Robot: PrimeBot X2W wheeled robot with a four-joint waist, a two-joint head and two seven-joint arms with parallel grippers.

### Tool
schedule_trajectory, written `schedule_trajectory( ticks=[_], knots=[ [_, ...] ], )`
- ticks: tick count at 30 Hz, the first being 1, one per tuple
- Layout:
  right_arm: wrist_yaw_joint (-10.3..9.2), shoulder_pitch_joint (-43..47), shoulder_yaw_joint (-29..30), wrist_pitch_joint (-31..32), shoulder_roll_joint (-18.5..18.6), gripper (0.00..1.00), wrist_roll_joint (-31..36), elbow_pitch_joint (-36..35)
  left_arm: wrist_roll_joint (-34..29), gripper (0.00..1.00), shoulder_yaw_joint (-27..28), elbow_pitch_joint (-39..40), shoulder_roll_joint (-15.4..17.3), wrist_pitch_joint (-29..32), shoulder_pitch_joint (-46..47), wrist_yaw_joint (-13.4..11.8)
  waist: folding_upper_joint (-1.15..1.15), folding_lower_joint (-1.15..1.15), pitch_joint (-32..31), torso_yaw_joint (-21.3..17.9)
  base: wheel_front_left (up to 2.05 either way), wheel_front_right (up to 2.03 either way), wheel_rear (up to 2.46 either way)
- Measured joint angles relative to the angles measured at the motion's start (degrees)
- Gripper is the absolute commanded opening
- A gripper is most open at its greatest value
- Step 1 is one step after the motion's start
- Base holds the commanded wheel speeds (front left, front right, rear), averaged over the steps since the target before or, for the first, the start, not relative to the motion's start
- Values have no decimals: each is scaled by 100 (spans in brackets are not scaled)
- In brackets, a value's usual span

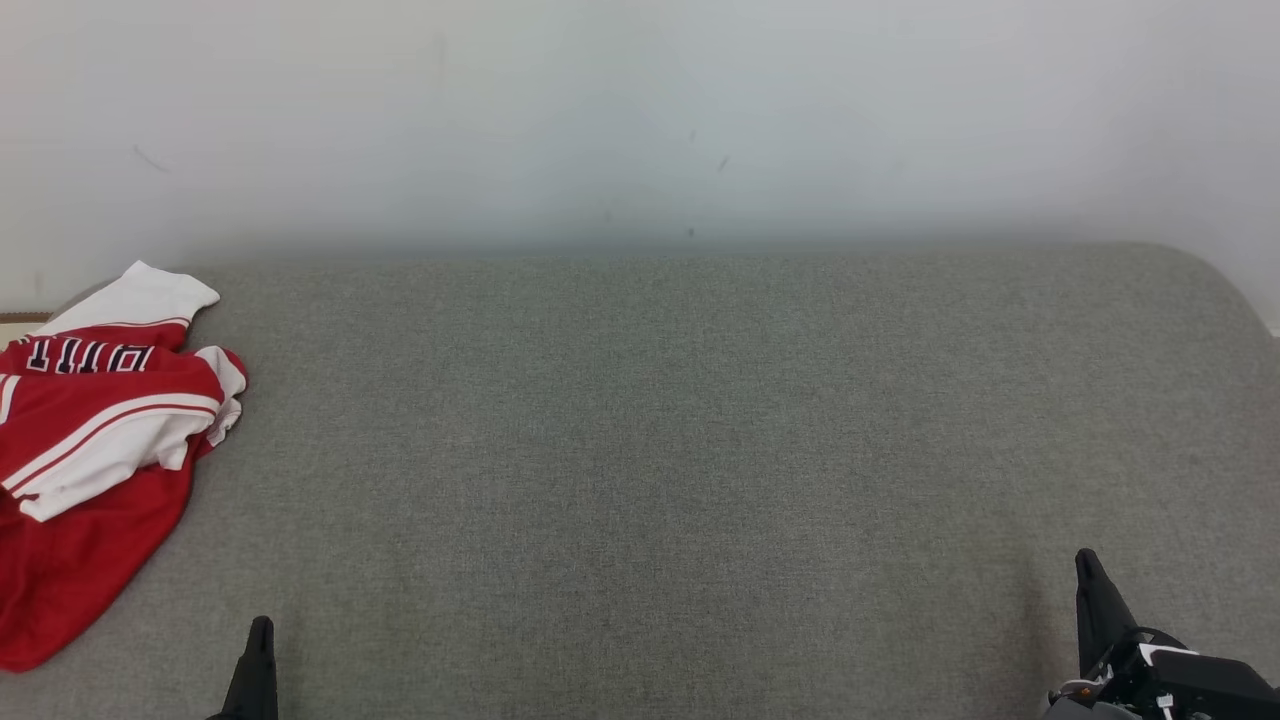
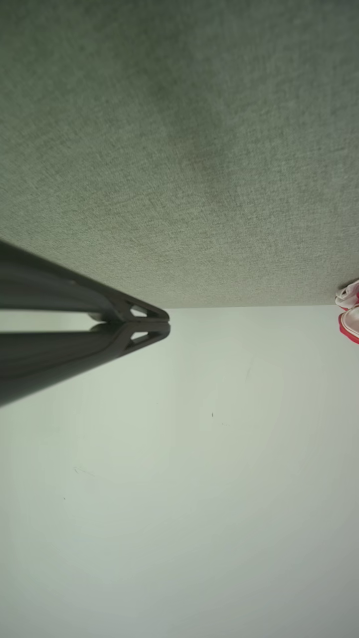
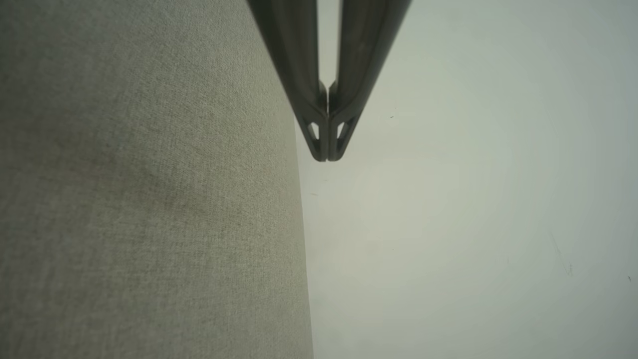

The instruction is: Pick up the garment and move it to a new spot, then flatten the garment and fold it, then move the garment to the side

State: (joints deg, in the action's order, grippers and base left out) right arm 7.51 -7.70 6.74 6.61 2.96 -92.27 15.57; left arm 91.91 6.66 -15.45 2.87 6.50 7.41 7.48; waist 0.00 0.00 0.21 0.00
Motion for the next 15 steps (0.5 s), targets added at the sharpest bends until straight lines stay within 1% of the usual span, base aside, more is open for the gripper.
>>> schedule_trajectory(
  ticks=[12, 13, 15],
  knots=[
    [0, 0, 1, 0, 0, 0, 0, 0, 0, 0, 0, 0, 0, 0, 0, 0, 0, 0, 0, 0, 0, 0, 0],
    [1, 10, -2, -3, -1, 100, 0, 19, -2, 100, -2, -13, -1, 0, -8, -1, 0, 0, 0, 0, 0, 0, 0],
    [0, 68, -5, -7, -11, 100, 0, 105, -2, 100, -10, -99, -15, -1, -65, -3, 0, 0, 0, 0, 0, 0, 0]
  ],
)
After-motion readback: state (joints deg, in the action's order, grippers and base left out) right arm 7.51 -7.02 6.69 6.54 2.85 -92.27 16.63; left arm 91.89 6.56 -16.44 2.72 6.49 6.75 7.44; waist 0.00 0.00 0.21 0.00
